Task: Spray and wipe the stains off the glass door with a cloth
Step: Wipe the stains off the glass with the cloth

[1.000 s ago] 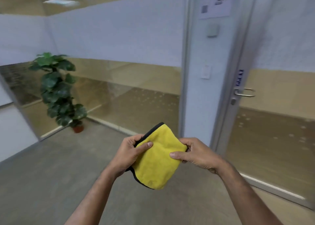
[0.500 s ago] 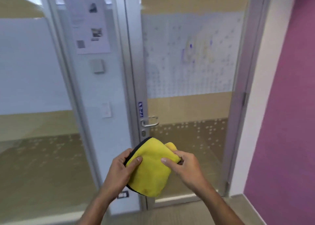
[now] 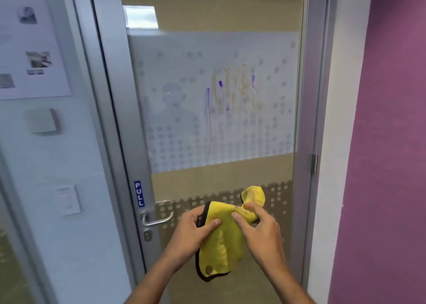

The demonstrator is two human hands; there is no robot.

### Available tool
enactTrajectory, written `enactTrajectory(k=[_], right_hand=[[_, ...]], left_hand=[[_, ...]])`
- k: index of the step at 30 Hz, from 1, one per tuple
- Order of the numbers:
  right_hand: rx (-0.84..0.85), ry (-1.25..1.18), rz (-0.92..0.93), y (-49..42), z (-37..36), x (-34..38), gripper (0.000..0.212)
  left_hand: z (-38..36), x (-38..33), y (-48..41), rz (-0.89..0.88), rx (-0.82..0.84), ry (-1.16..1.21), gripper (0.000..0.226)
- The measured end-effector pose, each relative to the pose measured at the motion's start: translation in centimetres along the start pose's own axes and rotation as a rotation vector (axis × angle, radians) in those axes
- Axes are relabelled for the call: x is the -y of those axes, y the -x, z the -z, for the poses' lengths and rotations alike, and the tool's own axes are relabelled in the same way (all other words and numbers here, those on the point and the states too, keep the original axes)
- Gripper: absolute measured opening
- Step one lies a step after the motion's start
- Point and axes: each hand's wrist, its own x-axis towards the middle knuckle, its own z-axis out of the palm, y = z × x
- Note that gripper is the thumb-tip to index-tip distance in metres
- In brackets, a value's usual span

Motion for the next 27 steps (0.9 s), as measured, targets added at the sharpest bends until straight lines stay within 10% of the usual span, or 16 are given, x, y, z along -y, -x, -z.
enactTrajectory(k=[14,27], right_hand=[[0.025,-0.106,-0.049,-18.4,-2.7,-4.7,0.068],[-0.33,0.158,0.14,-29.4,-13.4,-0.5,0.064]], left_hand=[[-2.1,2.5,-18.8,-0.089,-0.179,-0.093,0.023],[3.9,3.0,-31.6,-0.188,-0.343,-0.087,0.017]])
